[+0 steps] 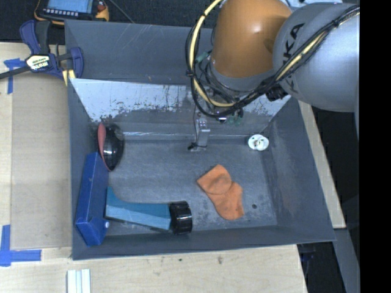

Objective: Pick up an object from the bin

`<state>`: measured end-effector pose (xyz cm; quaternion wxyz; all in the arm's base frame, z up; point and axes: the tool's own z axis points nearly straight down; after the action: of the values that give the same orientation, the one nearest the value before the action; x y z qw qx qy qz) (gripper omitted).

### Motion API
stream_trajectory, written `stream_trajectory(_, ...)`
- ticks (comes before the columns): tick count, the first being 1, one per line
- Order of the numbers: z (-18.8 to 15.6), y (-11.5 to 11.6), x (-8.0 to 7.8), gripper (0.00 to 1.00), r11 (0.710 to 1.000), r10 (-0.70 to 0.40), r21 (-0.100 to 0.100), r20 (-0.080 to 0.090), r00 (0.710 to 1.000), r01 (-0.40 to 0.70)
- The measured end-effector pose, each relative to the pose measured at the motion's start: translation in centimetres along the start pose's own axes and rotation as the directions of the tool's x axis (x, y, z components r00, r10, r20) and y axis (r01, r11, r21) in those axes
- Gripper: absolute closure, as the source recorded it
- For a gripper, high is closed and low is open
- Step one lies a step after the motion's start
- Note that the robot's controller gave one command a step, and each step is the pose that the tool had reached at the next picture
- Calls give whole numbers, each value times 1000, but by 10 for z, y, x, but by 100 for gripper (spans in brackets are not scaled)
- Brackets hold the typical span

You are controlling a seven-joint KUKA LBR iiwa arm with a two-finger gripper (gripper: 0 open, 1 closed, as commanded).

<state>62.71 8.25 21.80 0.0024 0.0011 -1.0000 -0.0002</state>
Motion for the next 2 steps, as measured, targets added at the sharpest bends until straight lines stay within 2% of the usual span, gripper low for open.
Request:
stream_trajectory(1,-6,-1,-1,0,1000,2,0,9,1000,-2)
stream_trajectory(2,72,-53,18,0,1000,-18,0,11,1000,18)
